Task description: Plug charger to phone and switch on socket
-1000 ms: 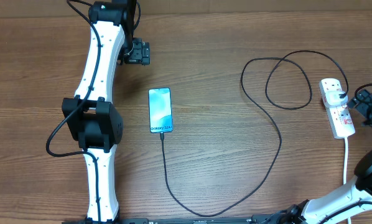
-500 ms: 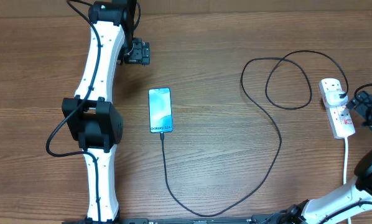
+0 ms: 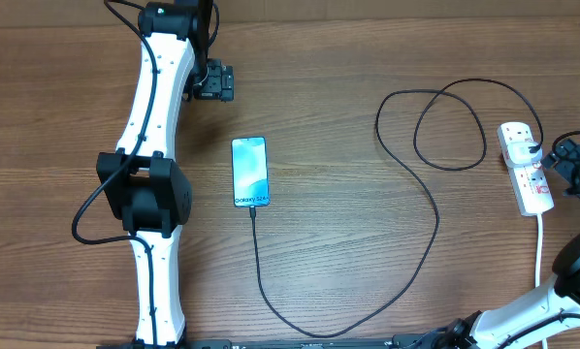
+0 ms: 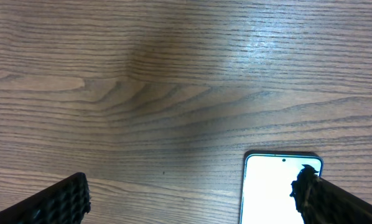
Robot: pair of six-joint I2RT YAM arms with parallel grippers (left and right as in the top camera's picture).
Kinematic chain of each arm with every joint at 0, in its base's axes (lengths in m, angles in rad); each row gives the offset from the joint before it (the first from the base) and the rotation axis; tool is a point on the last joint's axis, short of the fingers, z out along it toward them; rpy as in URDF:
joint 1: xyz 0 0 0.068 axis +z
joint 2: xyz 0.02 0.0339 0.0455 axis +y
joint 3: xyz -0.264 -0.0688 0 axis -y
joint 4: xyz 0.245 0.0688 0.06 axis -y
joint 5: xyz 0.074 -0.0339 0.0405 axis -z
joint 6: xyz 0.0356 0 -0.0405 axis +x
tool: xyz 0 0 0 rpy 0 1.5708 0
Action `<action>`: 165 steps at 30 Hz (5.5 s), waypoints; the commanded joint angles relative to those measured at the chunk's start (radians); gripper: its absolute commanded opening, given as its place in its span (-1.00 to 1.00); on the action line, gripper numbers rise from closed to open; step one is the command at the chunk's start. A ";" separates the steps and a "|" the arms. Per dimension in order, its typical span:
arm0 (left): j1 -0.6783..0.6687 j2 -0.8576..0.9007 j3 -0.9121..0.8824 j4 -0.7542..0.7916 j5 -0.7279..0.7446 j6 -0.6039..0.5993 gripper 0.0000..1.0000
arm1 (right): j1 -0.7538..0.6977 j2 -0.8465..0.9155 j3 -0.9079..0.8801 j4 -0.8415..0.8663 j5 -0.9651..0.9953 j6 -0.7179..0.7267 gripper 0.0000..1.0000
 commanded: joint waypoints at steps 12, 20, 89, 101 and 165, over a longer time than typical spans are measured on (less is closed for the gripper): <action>-0.002 -0.013 0.010 0.001 -0.013 -0.018 0.99 | -0.003 0.023 -0.019 0.013 -0.047 0.059 1.00; -0.002 -0.013 0.010 0.001 -0.013 -0.018 1.00 | -0.003 0.023 -0.020 -0.013 -0.050 0.105 1.00; -0.002 -0.013 0.010 0.001 -0.013 -0.018 1.00 | -0.003 0.037 -0.008 -0.015 -0.058 0.142 1.00; -0.002 -0.013 0.010 0.001 -0.013 -0.018 1.00 | -0.003 0.034 -0.002 -0.051 -0.059 0.142 1.00; -0.002 -0.013 0.010 0.001 -0.013 -0.018 1.00 | -0.019 -0.020 0.008 -0.053 -0.082 0.176 1.00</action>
